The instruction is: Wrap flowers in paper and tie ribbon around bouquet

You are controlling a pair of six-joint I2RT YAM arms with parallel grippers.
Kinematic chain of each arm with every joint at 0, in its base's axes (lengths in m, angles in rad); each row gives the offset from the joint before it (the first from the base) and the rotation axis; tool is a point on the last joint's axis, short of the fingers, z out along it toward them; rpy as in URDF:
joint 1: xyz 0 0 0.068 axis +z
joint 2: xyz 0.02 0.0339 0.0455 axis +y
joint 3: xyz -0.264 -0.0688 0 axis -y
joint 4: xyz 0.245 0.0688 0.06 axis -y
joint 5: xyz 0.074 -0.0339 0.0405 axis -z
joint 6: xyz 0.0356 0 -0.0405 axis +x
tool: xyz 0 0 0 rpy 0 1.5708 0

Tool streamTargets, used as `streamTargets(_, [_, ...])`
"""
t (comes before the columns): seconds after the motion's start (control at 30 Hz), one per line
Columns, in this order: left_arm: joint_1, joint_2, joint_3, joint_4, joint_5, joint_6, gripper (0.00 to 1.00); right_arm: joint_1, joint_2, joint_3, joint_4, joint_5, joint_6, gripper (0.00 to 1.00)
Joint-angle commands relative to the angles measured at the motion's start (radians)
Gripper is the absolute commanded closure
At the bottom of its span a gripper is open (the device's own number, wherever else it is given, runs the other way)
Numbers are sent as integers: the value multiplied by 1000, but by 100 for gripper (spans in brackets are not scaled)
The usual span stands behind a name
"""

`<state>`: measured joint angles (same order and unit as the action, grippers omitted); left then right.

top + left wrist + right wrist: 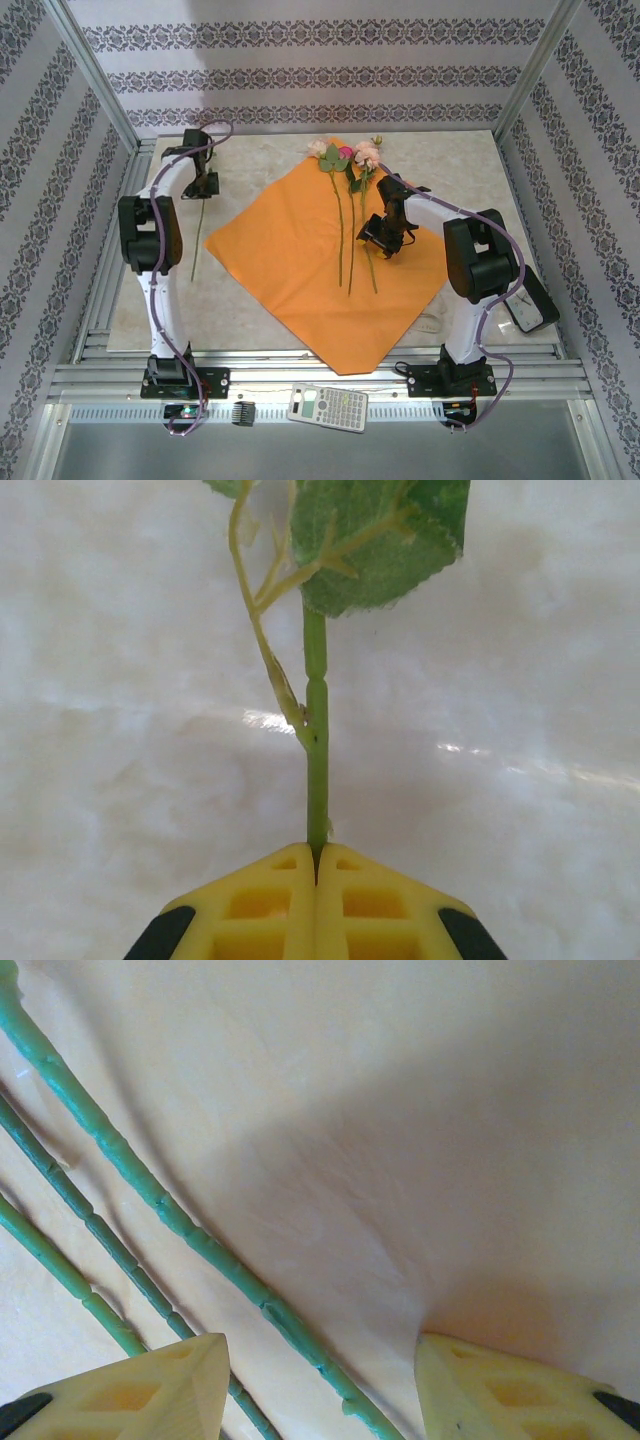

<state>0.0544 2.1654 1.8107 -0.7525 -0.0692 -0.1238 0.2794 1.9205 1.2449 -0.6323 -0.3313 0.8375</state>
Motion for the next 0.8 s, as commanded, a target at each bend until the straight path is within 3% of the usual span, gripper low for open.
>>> streamTargets(0.0, [0,-152,-33,43,-29,-19,100,10,11,6,-17,-4,-3,47])
streamTargets(0.1, [-20,-248,-54,13,-27,-61,100,10,8,-2,-11,-5,-3,47])
streamTargets(0.23, [-53,-356,-101,52,184,-223,100,11,2,-8,-3,-8,-3,46])
streamTargets(0.3, [-113,-394,-141,145,308,-338,100,13,-1,-10,0,-11,-2,45])
streamTargets(0.4, [-233,-407,-202,336,386,-493,100,12,-9,-7,5,-16,0,43])
streamTargets(0.6, [-421,-253,-221,675,423,-703,100,11,-39,22,0,-21,5,40])
streamTargets(0.77, [-492,-56,-138,847,454,-837,100,9,-48,41,5,-30,20,38])
